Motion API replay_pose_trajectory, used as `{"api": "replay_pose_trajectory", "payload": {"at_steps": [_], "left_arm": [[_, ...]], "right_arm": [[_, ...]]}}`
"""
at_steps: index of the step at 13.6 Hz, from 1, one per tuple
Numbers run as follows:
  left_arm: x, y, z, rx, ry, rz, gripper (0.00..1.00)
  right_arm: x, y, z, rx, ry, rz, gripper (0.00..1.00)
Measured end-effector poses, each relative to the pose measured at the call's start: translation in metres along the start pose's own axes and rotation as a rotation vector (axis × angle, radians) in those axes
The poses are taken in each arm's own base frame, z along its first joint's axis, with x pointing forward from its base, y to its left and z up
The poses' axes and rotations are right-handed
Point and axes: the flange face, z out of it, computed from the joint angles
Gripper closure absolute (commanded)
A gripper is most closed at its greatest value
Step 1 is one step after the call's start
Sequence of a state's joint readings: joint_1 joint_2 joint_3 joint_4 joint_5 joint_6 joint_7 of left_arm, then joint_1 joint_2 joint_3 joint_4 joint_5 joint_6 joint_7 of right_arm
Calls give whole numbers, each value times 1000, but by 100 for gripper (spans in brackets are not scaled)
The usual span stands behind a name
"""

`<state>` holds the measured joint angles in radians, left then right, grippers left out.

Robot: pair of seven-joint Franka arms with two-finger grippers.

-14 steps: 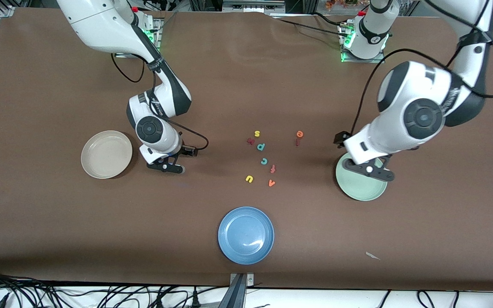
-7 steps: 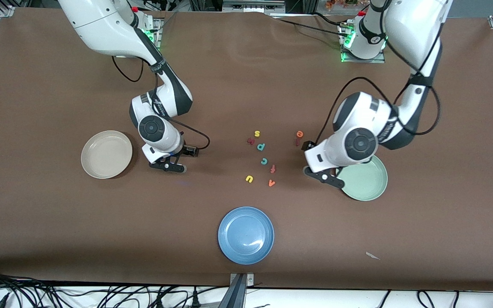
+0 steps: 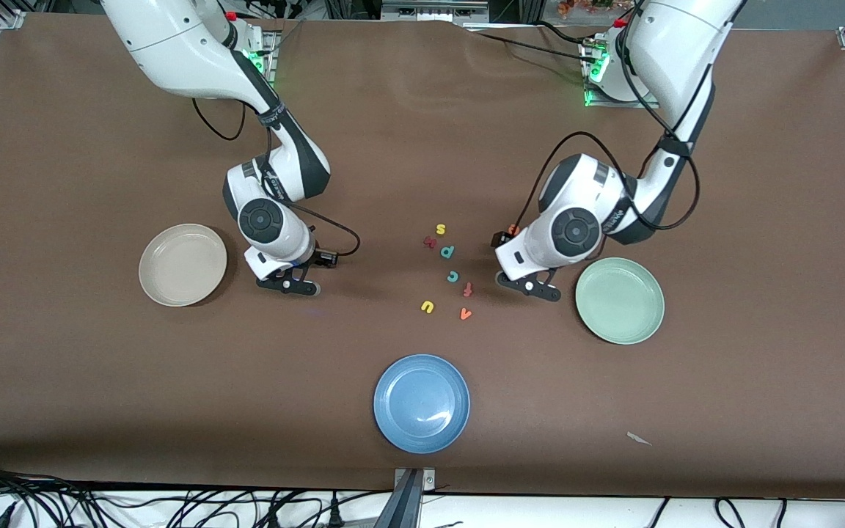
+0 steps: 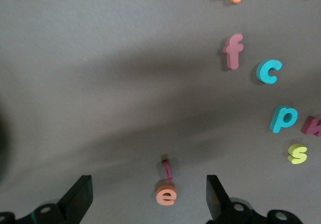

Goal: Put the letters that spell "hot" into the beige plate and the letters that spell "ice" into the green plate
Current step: 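Grasp the blue ring with the right gripper while the left gripper grasps the red letter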

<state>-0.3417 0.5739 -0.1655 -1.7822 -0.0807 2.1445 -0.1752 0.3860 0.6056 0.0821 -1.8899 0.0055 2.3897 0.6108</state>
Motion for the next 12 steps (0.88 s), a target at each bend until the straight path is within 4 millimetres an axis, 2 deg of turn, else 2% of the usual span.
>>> {"api": "replay_pose_trajectory", "payload": {"at_steps": [1,2,5,7,10,11,12], "left_arm": [[-5,3,12,2,5,-6,25],[-9,4,21,4,7,-9,32],[-18,2,40,7,1,-9,40],[-20,2,44,8,-2,-9,41],[-21,1,52,8,-2,-12,39],[-22,2,55,8,-4,-14,43],[-23,8,57,10,-4,-18,60]], "right_arm": [[0,0,0,0,0,0,51],[0,0,0,0,0,0,55],[0,-1,-1,3,3,-3,64],[0,-1,-2,3,4,-3,74],[0,-2,-2,4,4,-4,76],[0,-2,-2,4,4,-4,78],[0,-2,-2,4,4,-4,80]]}}
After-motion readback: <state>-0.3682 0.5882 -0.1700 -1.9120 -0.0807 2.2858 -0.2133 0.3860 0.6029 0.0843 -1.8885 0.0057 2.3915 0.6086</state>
